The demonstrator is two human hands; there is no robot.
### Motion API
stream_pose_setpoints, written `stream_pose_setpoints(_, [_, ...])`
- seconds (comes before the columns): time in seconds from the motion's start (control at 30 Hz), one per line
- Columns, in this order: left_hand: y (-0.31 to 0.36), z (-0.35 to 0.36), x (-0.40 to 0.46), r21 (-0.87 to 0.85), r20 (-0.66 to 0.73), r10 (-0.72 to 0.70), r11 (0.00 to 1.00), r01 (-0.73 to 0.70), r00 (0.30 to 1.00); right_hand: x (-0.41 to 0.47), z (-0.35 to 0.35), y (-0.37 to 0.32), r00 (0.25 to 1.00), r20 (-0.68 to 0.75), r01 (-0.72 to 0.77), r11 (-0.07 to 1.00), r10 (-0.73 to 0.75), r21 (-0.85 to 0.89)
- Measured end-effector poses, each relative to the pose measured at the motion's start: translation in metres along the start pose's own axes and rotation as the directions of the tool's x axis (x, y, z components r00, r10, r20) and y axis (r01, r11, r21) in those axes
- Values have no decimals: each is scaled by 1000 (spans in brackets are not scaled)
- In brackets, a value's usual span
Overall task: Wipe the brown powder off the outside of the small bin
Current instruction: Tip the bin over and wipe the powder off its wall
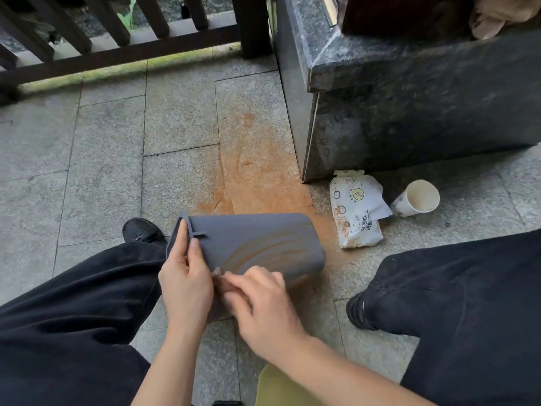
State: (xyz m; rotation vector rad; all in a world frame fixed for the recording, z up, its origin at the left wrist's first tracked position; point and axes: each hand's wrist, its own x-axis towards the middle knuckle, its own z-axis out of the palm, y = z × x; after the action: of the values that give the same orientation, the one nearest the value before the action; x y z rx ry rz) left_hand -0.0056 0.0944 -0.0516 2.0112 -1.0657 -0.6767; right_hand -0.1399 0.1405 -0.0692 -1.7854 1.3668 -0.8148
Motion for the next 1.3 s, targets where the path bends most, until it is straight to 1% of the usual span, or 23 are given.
stream_pose_setpoints(0.03, [0, 0, -1, -9, 5, 2, 1000, -2, 1000, 1, -5, 9, 998, -49, -38, 999, 38, 9])
stream_pose_setpoints(0.07, [-1, 0, -3, -16, 10, 4, 1000, -4, 1000, 7, -13, 22, 984, -119, -130, 991, 132, 30])
stream_pose_setpoints(0.13, [-2, 2, -3, -19, 18, -3, 1000, 3, 1000, 30, -30, 59, 901, -222, -366, 928, 373, 73])
stream_pose_setpoints(0.2, [-3, 3, -3, -17, 16, -8, 1000, 9, 1000, 51, -42, 88, 812, -243, -534, 844, 531, 57])
stream_pose_setpoints(0.27, [-2, 3, -3, -25, 10, -4, 1000, 5, 1000, 60, -40, 101, 777, -244, -594, 804, 581, 22])
stream_pose_setpoints(0.33, [-1, 3, -1, -39, 8, -7, 999, 8, 1000, 58, -30, 95, 806, -237, -561, 828, 543, -12])
stream_pose_setpoints(0.37, [-2, 2, -1, -36, 4, -10, 999, 10, 1000, 54, -24, 88, 848, -226, -503, 862, 480, -57])
stream_pose_setpoints(0.47, [-6, -2, 4, -12, -28, -24, 1000, 23, 999, 31, -4, 48, 982, -96, -178, 967, 163, -181])
stream_pose_setpoints(0.53, [-9, -5, 7, -3, -45, -29, 1000, 28, 999, 12, -4, 30, 1000, 0, 6, 983, -6, -182])
stream_pose_setpoints(0.57, [-9, -5, 8, -4, -40, -34, 999, 33, 999, 5, -8, 29, 999, 35, 44, 985, -38, -169])
stream_pose_setpoints(0.6, [-7, -4, 10, -15, -27, -40, 999, 39, 999, 2, -14, 29, 999, 47, 17, 991, -11, -135])
stream_pose_setpoints(0.63, [-4, -3, 12, -35, -9, -48, 998, 48, 999, 1, -21, 31, 996, 34, -85, 995, 87, -58])
stream_pose_setpoints(0.67, [-1, -1, 14, -60, 13, -56, 997, 56, 998, 2, -29, 34, 967, 11, -254, 964, 254, 76])
stream_pose_setpoints(0.7, [3, 0, 15, -88, 44, -60, 994, 64, 997, 5, -37, 38, 890, 4, -441, 860, 455, 256])
stream_pose_setpoints(0.73, [6, 1, 13, -107, 95, -55, 992, 65, 994, 7, -46, 45, 776, 18, -571, 692, 630, 442])
stream_pose_setpoints(0.77, [8, 1, 7, -96, 172, -24, 995, 41, 985, 9, -54, 52, 668, 54, -617, 513, 742, 596])
stream_pose_setpoints(0.8, [9, 2, -3, -57, 255, 33, 998, -19, 966, 10, -61, 60, 596, 96, -605, 367, 797, 706])
stream_pose_setpoints(0.83, [8, 3, -16, -18, 331, 100, 995, -100, 938, 10, -66, 68, 553, 138, -574, 256, 821, 778])
stream_pose_setpoints(0.9, [4, 9, -44, 1, 455, 189, 977, -212, 870, 9, -74, 76, 506, 217, -509, 86, 835, 856])
stream_pose_setpoints(0.97, [7, 17, -63, 11, 468, 233, 963, -269, 852, 9, -78, 78, 470, 290, -442, -62, 834, 895])
stream_pose_setpoints(1.07, [12, 27, -59, 48, 330, 314, 936, -347, 890, 8, -81, 80, 445, 359, -357, -206, 820, 911])
stream_pose_setpoints(1.23, [9, 18, -60, 57, 52, 314, 947, -316, 948, 2, -95, 76, 466, 373, -236, -294, 802, 926])
stream_pose_setpoints(1.3, [8, 19, -60, 41, -57, 263, 964, -261, 963, 3, -96, 72, 488, 375, -212, -310, 788, 927])
